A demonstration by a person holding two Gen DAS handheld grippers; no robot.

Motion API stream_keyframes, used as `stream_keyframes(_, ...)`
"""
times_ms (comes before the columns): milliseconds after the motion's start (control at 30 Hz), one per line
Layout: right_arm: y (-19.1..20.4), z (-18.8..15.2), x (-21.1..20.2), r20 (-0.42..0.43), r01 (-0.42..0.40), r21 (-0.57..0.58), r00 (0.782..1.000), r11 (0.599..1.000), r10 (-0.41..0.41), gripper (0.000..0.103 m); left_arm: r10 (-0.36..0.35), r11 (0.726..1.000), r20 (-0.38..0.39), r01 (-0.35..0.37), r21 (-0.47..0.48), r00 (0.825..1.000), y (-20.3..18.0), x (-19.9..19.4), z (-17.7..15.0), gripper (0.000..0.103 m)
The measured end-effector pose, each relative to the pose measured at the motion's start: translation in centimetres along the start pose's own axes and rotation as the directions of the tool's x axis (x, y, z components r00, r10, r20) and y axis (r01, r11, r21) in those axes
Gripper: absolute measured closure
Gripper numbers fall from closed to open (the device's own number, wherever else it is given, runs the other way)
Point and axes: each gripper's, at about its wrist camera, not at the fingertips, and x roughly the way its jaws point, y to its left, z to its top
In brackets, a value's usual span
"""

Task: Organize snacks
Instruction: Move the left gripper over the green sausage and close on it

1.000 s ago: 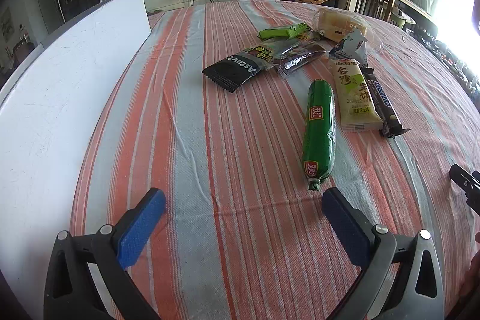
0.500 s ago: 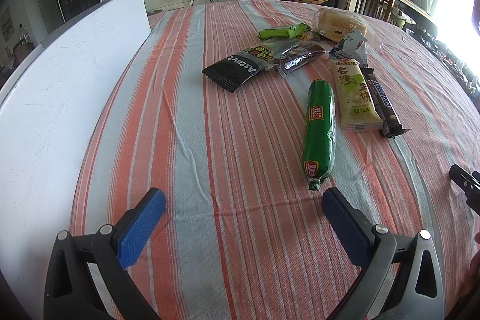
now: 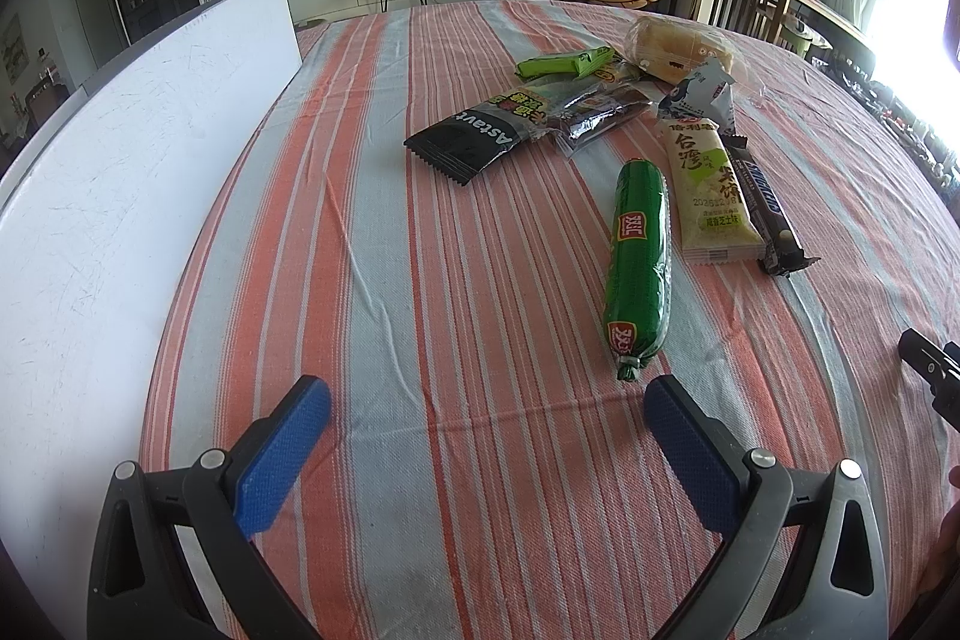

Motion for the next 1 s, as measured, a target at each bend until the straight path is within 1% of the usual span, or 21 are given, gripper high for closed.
stream_keyframes(733, 0.0, 0.0, 0.0, 0.0, -0.001, 0.0, 1.0, 1.0, 0.001, 0.015, -0.005, 1.0, -0.007, 0.005, 0.007, 1.0, 0.0, 0.1, 0.1, 0.0)
stream_keyframes(833, 0.0, 0.0, 0.0, 0.0, -0.001, 0.0, 1.0, 1.0, 0.001, 0.015, -0.035, 0.999, -0.075, 0.038, 0.033, 0.997, 0.2, 0.3, 0.7, 0.0)
stream_keyframes(867, 0.0, 0.0, 0.0, 0.0, 0.0, 0.0, 1.0, 1.0, 0.0, 0.015, -0.059, 0.998, -0.095, 0.062, 0.028, 0.994, 0.3, 0.2, 0.9, 0.0)
stream_keyframes(933, 0.0, 0.0, 0.0, 0.0, 0.0, 0.0, 1.0, 1.0, 0.0, 0.015, -0.126, 0.992, -0.096, 0.127, 0.003, 0.987, 0.9, -0.7, 1.5, 0.0)
stream_keyframes(1000, 0.0, 0.0, 0.0, 0.0, 0.0, 0.0, 1.0, 1.0, 0.0, 0.015, -0.176, 0.984, -0.08, 0.177, 0.002, 0.981, 1.1, -1.7, 2.4, 0.0)
